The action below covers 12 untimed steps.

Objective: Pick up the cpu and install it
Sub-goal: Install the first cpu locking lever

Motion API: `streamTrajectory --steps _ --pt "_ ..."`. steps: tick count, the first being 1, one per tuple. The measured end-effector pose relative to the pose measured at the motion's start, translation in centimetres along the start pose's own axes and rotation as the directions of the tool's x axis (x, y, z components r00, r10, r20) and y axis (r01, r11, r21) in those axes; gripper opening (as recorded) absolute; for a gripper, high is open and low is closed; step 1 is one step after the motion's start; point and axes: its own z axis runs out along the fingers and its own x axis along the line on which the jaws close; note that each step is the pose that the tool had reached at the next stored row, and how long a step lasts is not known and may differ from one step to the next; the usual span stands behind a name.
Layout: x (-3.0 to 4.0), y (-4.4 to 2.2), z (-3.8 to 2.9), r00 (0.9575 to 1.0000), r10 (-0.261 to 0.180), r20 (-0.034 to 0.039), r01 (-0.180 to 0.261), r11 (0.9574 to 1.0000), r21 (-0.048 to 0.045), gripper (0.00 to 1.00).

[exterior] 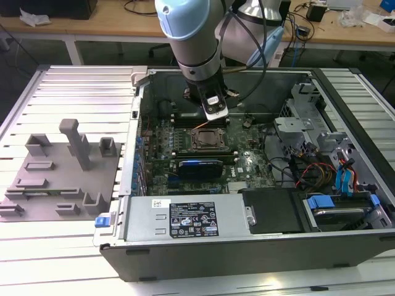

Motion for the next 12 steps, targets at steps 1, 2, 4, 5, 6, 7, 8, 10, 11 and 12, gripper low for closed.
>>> streamTrajectory --steps 1,2,4,5,6,7,8,10,11,12 --pt "-0.03 -0.07 -0.02 1.0 0.0 0.0006 0.0 1.0 -0.0003 0.11" --pt "-0.05 -0.12 -0.03 1.0 0.0 0.0012 0.0 1.0 -0.0006 0.11" --pt "-0.09 -0.25 -0.04 1.0 -0.001 0.0023 0.001 1.0 -0.0011 0.11" --pt "-0.11 -0.31 -0.04 1.0 -0.001 0.0032 0.001 1.0 -0.0014 0.11" --pt "-0.13 -0.41 0.01 1.0 -0.001 0.0047 0.001 1.0 -0.0021 0.11" --pt "-0.13 -0.48 0.06 1.0 -0.002 0.0059 0.002 1.0 -0.0026 0.11" --pt "-0.14 -0.55 0.11 1.0 -0.002 0.0069 0.002 1.0 -0.003 0.11" --pt "-0.16 -0.96 0.45 0.9999 -0.004 0.0115 0.004 1.0 -0.0048 0.11" --pt "-0.16 -1.07 0.55 0.9999 -0.004 0.0124 0.004 1.0 -0.0052 0.11" --pt "-0.16 -1.15 0.63 0.9999 -0.004 0.0129 0.004 1.0 -0.0055 0.11"
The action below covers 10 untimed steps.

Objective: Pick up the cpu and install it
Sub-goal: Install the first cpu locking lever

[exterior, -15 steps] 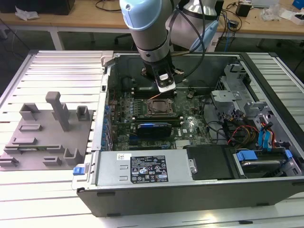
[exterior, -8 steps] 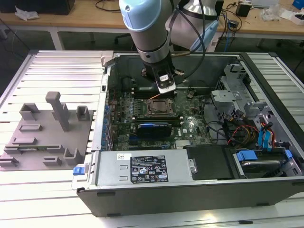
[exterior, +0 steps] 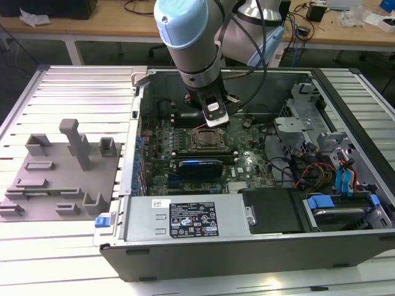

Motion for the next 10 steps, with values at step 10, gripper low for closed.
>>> streamTrajectory --steps 10 --pt "-0.02 -0.04 0.16 0.9998 -0.017 -0.0121 0.018 0.9945 0.1028 0.11"
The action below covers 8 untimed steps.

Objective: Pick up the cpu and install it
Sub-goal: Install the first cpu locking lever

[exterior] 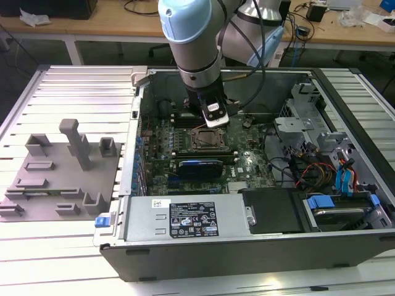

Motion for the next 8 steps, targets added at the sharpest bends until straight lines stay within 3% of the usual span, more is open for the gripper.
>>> streamTrajectory --steps 2,8 --pt "-0.01 0.01 -0.01 1.0 0.0 -0.0002 0.0 1.0 0.0003 0.11" --pt "-0.22 0.32 -1.08 1.0 -0.001 -0.0002 0.001 1.0 -0.0002 0.11"
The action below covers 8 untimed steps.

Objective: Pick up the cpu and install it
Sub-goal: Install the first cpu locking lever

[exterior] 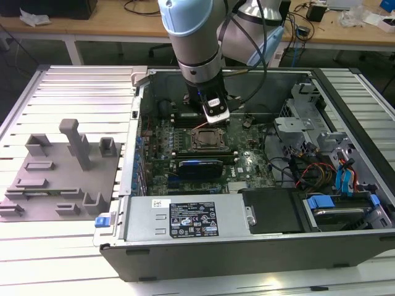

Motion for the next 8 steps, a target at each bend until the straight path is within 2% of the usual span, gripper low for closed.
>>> streamTrajectory --steps 6,8 --pt "0.74 -0.07 -0.1 1.0 0.0 0.0 0.0 1.0 0.0001 0.11" --pt "1.0 -0.02 0.15 1.0 0.0 0.0 0.0 1.0 0.0 0.11"
